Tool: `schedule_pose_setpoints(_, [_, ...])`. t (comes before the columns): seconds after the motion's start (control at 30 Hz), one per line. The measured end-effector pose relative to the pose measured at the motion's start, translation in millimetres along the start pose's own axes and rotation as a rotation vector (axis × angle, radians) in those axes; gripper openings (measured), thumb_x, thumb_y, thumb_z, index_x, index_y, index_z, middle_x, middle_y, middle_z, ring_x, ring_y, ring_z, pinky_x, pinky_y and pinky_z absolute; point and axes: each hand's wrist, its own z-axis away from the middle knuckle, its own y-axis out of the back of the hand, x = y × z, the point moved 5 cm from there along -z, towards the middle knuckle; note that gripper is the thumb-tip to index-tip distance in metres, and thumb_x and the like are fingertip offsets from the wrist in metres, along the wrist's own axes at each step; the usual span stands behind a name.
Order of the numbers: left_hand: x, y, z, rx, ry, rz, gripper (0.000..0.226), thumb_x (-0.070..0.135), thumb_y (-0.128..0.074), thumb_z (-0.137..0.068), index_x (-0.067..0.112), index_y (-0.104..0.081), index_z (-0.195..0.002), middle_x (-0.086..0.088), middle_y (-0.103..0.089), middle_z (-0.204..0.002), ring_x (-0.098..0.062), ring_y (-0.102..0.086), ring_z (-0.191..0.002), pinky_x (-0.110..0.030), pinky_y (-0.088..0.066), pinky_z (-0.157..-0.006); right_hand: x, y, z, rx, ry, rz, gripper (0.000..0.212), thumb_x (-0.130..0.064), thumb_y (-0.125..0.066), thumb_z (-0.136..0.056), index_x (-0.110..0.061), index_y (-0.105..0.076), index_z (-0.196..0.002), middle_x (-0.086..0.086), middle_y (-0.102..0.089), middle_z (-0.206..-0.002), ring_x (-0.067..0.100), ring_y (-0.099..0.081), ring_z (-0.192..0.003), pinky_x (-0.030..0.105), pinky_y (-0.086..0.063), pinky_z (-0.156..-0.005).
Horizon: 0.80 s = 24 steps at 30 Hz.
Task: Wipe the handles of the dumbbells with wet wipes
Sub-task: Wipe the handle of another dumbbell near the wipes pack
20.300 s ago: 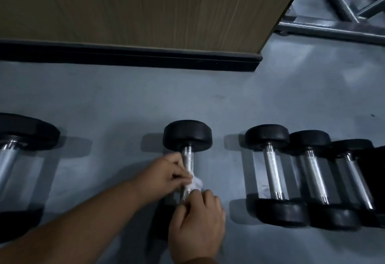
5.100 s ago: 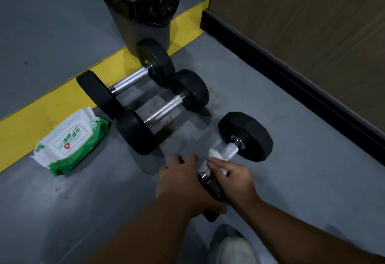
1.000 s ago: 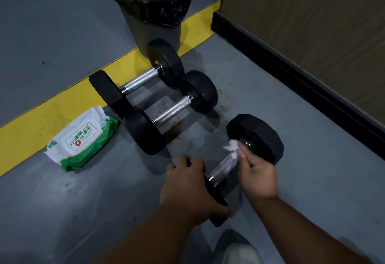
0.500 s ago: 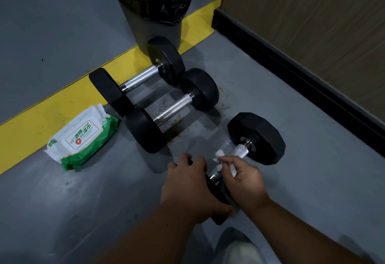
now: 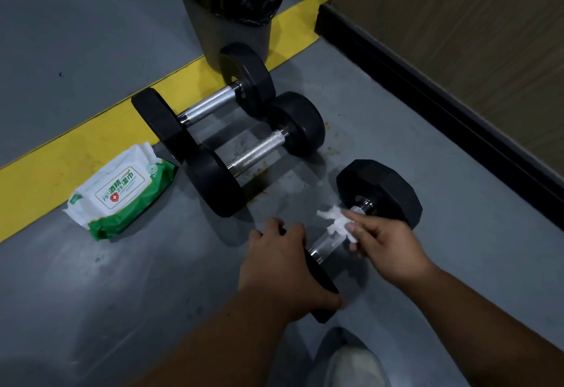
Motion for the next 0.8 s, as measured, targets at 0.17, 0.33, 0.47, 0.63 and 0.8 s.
schedule_pose_setpoints(0.17, [0,0,-1,0.018,-0.013,0.003,0.091,0.079,-0.075,-0.033,0.040,-0.042,-0.108,0.009,-0.035,-0.128,-0.020,-0.035,-0.116,-0.040,-0.055,-0.087,-6,-40,27,0.069,-0.072,-0.218,0.028,-0.008,-0.074,-0.089,-0.035,-0.078,-0.093,-0.012,-0.077,-0.078,0.002,-0.069,-0.066,0.015,-0.053,-0.067])
schedule_pose_setpoints(0.33, [0,1,0,0.004,-0.006,0.006,0.090,0.078,-0.077,-0.034,0.040,-0.041,-0.107,0.008,-0.034,-0.130,-0.021,-0.034,-0.117,-0.041,-0.056,-0.084,5,-9,9,0.371,-0.036,-0.160,0.017,-0.018,-0.078,-0.087,-0.030,-0.075,-0.076,-0.002,-0.068,-0.061,0.012,-0.062,-0.056,0.029,-0.051,-0.063])
schedule_pose_setpoints(0.47, [-2,-1,2,0.010,-0.001,0.007,0.091,0.079,-0.076,-0.032,0.040,-0.040,-0.107,0.009,-0.033,-0.129,-0.020,-0.034,-0.116,-0.041,-0.056,-0.084,2,-24,13,0.339,0.074,-0.161,0.022,-0.010,-0.075,-0.089,-0.015,-0.065,-0.070,0.005,-0.052,-0.051,0.008,-0.047,-0.048,0.022,-0.042,-0.054])
schedule_pose_setpoints(0.63, [0,1,3,0.027,-0.006,0.008,0.090,0.080,-0.075,-0.032,0.040,-0.040,-0.105,0.010,-0.033,-0.128,-0.019,-0.034,-0.114,-0.041,-0.057,-0.082,10,-23,5,0.257,0.116,-0.036,0.033,-0.023,-0.073,-0.090,-0.010,-0.056,-0.064,0.002,-0.051,-0.051,0.012,-0.046,-0.047,0.028,-0.042,-0.053])
schedule_pose_setpoints(0.8, [4,-4,9,0.049,-0.001,-0.009,0.088,0.074,-0.075,-0.033,0.039,-0.038,-0.104,0.008,-0.030,-0.136,-0.021,-0.033,-0.118,-0.040,-0.056,-0.083,6,-22,13,0.336,0.093,-0.102,0.030,-0.018,-0.068,-0.095,-0.018,-0.050,-0.071,0.003,-0.049,-0.054,0.010,-0.046,-0.048,0.029,-0.041,-0.052])
